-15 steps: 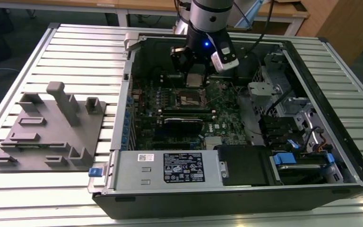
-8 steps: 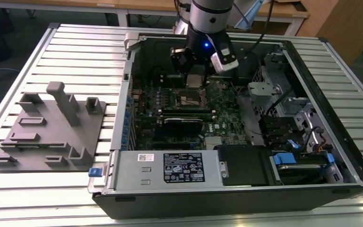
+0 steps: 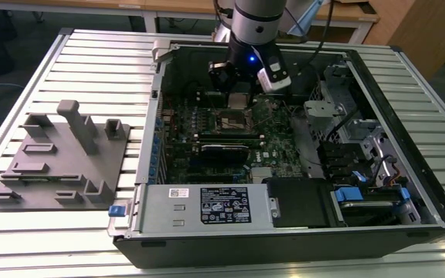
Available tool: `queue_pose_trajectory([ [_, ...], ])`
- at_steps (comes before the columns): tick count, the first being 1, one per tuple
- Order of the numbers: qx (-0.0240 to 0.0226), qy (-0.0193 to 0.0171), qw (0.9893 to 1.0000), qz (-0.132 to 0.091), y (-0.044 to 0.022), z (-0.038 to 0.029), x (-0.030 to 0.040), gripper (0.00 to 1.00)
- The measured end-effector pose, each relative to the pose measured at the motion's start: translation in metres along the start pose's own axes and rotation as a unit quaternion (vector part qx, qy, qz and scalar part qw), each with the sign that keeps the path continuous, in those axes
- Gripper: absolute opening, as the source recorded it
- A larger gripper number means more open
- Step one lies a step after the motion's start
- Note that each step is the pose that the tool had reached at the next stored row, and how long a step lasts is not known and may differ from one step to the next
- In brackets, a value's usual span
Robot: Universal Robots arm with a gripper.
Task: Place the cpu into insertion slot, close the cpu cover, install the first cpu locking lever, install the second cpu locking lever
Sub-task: 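Place the cpu into insertion slot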
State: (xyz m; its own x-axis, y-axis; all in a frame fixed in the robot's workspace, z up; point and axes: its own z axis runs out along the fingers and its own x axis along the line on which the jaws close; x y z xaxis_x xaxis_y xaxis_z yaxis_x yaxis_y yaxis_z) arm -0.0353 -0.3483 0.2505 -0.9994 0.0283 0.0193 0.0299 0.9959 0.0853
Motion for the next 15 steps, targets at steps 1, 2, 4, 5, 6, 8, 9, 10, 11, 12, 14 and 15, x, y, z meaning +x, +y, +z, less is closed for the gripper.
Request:
queue_pose_trajectory([
  [1, 0.0, 0.0, 1.0, 0.0, -0.0002, 0.0004, 0.0001, 0.54],
  [2, 0.0001, 0.0001, 1.0, 0.0, -0.0006, 0.0006, 0.0001, 0.54],
  [4, 0.0, 0.0001, 1.0, 0.0, -0.0015, 0.001, 0.0001, 0.54],
  [5, 0.0, 0.0001, 1.0, 0.0, -0.002, 0.0013, 0.0001, 0.54],
  [6, -0.0001, 0.0, 1.0, 0.0, -0.0024, 0.0019, 0.0001, 0.54],
  [8, 0.0, 0.0001, 1.0, 0.0, -0.0029, 0.003, 0.0002, 0.54],
  [9, 0.0, 0.0001, 1.0, -0.001, -0.0032, 0.0037, 0.0001, 0.54],
  [10, 0.0, 0.0001, 1.0, -0.001, -0.0034, 0.0045, 0.0002, 0.54],
  [11, 0.0, 0.0001, 1.0, -0.001, -0.0035, 0.0053, 0.0004, 0.54],
  [12, 0.0, 0.0001, 1.0, -0.001, -0.0036, 0.006, 0.0007, 0.54],
  [14, 0.0, 0.0001, 1.0, -0.001, -0.0037, 0.0072, 0.0011, 0.54],
  [15, 0.0001, 0.0001, 1.0, -0.001, -0.0038, 0.0075, 0.0011, 0.54],
])
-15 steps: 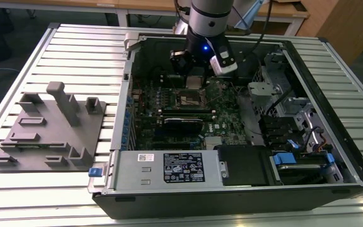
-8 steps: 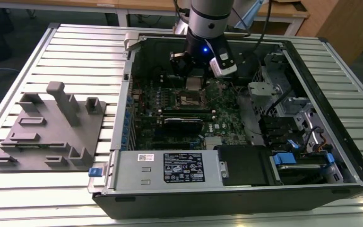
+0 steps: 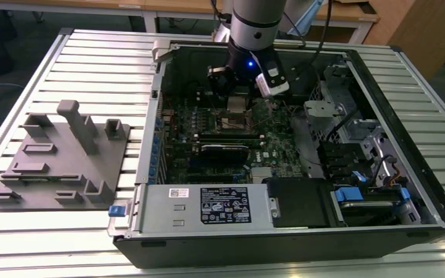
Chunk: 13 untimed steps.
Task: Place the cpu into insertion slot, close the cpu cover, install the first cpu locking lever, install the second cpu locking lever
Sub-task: 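Place the cpu into insertion slot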
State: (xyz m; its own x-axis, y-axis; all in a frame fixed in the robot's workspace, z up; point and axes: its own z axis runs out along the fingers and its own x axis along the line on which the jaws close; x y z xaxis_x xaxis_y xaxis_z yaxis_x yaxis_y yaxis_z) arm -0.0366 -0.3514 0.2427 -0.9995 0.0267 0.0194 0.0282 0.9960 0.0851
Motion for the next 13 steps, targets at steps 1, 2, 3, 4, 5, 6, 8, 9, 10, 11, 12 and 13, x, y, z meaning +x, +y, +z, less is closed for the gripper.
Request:
queue_pose_trajectory([
  [1, 0.0001, 0.0001, 1.0, 0.0, 0.0, 0.0, 0.0, 0.54],
  [2, 0.0001, 0.0001, 1.0, 0.0, 0.0, 0.0001, 0.0001, 0.54],
  [3, 0.0001, 0.0, 1.0, 0.0, 0.0, 0.0001, 0.0001, 0.54],
  [4, -0.0001, 0.0, 1.0, 0.0, 0.0, 0.0003, 0.0001, 0.54],
  [5, 0.0, 0.0, 1.0, 0.0, 0.0, 0.0002, 0.0001, 0.54],
  [6, 0.0, 0.0, 1.0, 0.0, 0.0, 0.0003, 0.0001, 0.54],
  [8, -0.0001, 0.0, 1.0, 0.0, 0.0, 0.0003, 0.0001, 0.54],
  [9, 0.0, 0.0, 1.0, 0.0, 0.0, 0.0003, 0.0001, 0.54],
  [10, -0.0001, -0.0003, 1.0, 0.004, 0.0, 0.0004, 0.0001, 0.54],
  [11, -0.0003, -0.001, 0.9999, 0.011, 0.0, 0.0005, 0.0001, 0.54],
  [12, -0.0005, -0.0017, 0.9998, 0.02, 0.0, 0.0006, 0.0001, 0.54],
  [13, -0.0007, -0.0025, 0.9996, 0.029, 0.0, 0.0007, 0.0, 0.54],
])
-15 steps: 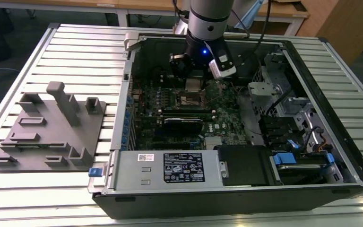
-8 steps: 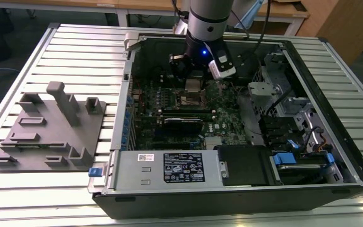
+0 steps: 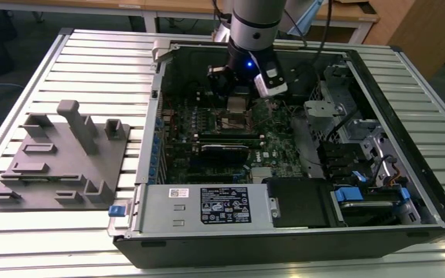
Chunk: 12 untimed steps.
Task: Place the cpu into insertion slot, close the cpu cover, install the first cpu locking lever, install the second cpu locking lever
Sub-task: 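Place the cpu into insertion slot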
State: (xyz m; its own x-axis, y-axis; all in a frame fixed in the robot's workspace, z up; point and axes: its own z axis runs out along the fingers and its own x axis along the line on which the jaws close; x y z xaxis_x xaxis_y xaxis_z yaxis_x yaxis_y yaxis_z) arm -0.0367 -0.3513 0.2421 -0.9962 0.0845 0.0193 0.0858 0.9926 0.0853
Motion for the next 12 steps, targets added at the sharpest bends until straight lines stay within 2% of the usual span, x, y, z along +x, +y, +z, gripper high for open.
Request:
queue_pose_trajectory([
  [3, -0.0005, -0.0023, 0.9996, 0.027, 0.0, 0.0002, 0.0, 0.54],
  [6, -0.001, -0.0046, 0.9985, 0.054, -0.0001, 0.0005, 0.0, 0.54],
  [9, -0.0015, -0.0069, 0.9967, 0.081, -0.0001, 0.0007, 0.0, 0.54],
  [12, -0.0021, -0.0092, 0.9941, 0.108, -0.0001, 0.0008, 0.0, 0.54],
])
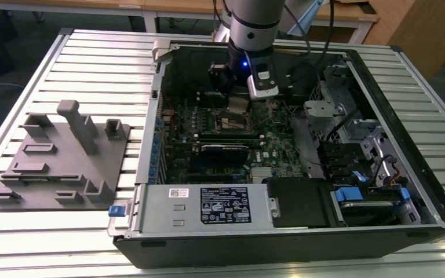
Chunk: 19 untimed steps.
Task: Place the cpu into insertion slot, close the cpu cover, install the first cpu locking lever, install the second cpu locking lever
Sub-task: 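Place the cpu into insertion slot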
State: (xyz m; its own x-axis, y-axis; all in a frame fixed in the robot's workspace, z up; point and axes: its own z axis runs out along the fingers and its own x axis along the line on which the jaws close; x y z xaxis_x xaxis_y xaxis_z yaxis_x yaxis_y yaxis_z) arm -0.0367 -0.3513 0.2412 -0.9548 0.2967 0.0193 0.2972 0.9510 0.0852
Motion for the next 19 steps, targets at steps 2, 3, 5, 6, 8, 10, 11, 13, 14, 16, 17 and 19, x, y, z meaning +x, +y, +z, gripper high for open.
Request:
queue_pose_trajectory([
  [2, -0.0002, -0.0011, 0.9999, 0.013, 0.0, 0.0001, 0.0, 0.54],
  [3, -0.0003, -0.0016, 0.9998, 0.019, 0.0, 0.0001, 0.0, 0.54],
  [5, -0.0006, -0.0027, 0.9995, 0.031, 0.0, 0.0002, 0.0, 0.54],
  [6, -0.0007, -0.0033, 0.9993, 0.038, 0.0, 0.0003, 0.0, 0.54],
  [8, -0.001, -0.0047, 0.9985, 0.055, -0.0001, 0.0004, 0.0, 0.54],
  [10, -0.0013, -0.0062, 0.9973, 0.073, -0.0001, 0.0006, 0.0, 0.54],
  [11, -0.0015, -0.007, 0.9966, 0.082, -0.0001, 0.0007, 0.0, 0.54],
  [13, -0.0019, -0.0085, 0.9951, 0.099, -0.0001, 0.0008, 0.0, 0.54],
  [14, -0.002, -0.0089, 0.9946, 0.103, -0.0001, 0.0009, 0.0, 0.54],
  [16, -0.0022, -0.0096, 0.9937, 0.111, -0.0001, 0.0009, 0.0, 0.54],
  [17, -0.0023, -0.01, 0.9931, 0.117, -0.0001, 0.001, 0.0, 0.54],
  [19, -0.0025, -0.0111, 0.9914, 0.13, -0.0001, 0.0011, 0.0, 0.54],
])
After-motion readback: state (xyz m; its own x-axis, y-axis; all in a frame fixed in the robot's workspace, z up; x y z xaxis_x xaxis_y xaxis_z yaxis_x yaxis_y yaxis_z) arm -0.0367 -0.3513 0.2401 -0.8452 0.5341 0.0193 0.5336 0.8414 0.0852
